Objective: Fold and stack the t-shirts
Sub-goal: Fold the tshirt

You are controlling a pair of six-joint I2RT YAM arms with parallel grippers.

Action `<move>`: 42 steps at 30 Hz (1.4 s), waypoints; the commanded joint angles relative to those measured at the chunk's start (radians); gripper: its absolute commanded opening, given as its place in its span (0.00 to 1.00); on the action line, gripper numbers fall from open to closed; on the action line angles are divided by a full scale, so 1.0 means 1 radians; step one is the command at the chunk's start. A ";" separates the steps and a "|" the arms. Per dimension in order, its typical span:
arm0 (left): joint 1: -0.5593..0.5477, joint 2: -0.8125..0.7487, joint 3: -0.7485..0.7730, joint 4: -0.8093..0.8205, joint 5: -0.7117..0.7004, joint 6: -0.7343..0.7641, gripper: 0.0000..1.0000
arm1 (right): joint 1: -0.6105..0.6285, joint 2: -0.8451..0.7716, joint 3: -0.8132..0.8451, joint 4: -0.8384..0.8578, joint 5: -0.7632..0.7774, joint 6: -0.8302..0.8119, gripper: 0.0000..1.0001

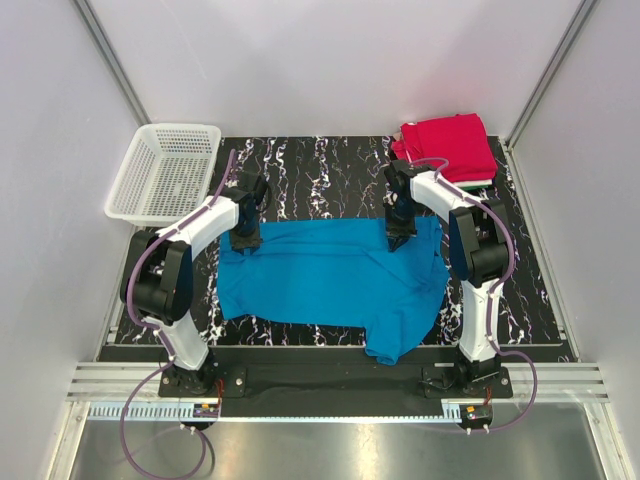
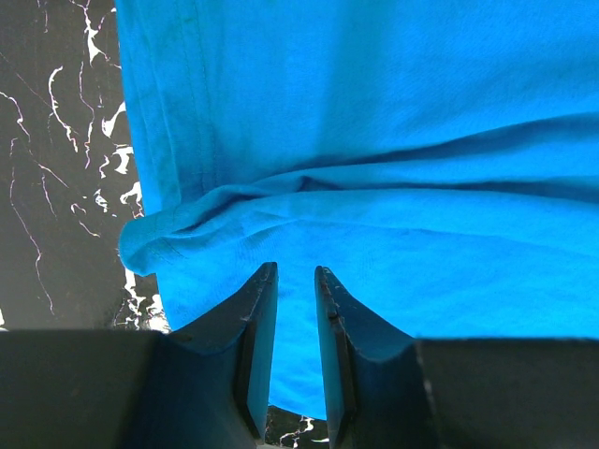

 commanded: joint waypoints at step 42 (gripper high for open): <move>0.004 0.021 0.051 -0.003 -0.005 0.004 0.27 | -0.009 0.041 0.092 -0.032 -0.072 -0.031 0.37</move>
